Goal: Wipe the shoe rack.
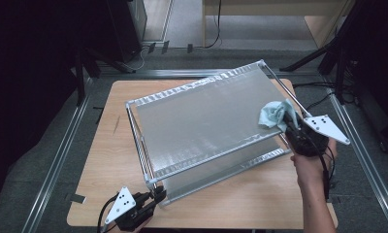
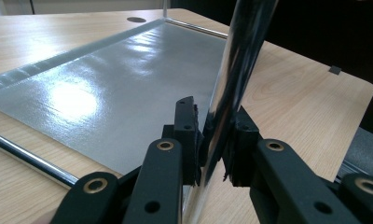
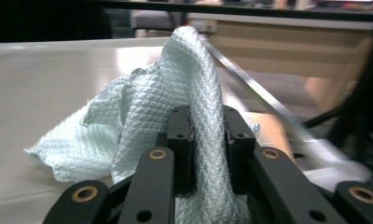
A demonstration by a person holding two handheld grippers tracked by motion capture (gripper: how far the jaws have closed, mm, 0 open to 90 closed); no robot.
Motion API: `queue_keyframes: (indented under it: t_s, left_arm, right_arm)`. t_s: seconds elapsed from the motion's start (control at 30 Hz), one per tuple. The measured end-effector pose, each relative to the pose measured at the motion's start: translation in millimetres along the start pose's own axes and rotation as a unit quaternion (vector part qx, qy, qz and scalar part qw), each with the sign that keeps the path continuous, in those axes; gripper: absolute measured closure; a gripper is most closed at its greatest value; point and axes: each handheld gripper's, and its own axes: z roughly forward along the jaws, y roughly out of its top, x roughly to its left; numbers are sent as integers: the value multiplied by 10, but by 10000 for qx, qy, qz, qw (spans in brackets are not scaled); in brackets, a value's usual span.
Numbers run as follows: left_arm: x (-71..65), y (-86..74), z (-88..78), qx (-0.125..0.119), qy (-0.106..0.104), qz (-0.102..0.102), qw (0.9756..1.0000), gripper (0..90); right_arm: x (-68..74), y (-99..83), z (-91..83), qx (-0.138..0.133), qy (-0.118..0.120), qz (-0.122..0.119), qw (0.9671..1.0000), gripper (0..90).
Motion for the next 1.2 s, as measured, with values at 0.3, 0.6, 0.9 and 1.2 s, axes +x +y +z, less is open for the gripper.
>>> queue_keyframes:
  t_s: [0.3, 0.6, 0.9, 1.2]
  left_arm:
    - [-56, 22, 55, 73, 135, -2, 9999, 783]
    - [-132, 23, 141, 75, 103, -11, 9999, 785]
    - [-165, 15, 177, 164, 212, 110, 9996, 791]
    - [-156, 9, 177, 200, 179, 112, 9996, 792]
  right_arm:
    - [774, -91, -216, -81, 933, -300, 9952, 779]
    - [1672, -176, -429, -146, 2093, -623, 9758, 774]
    - [1975, -194, -497, -217, 2494, -950, 9635, 776]
    - [1339, -142, -393, -157, 1779, -680, 9816, 782]
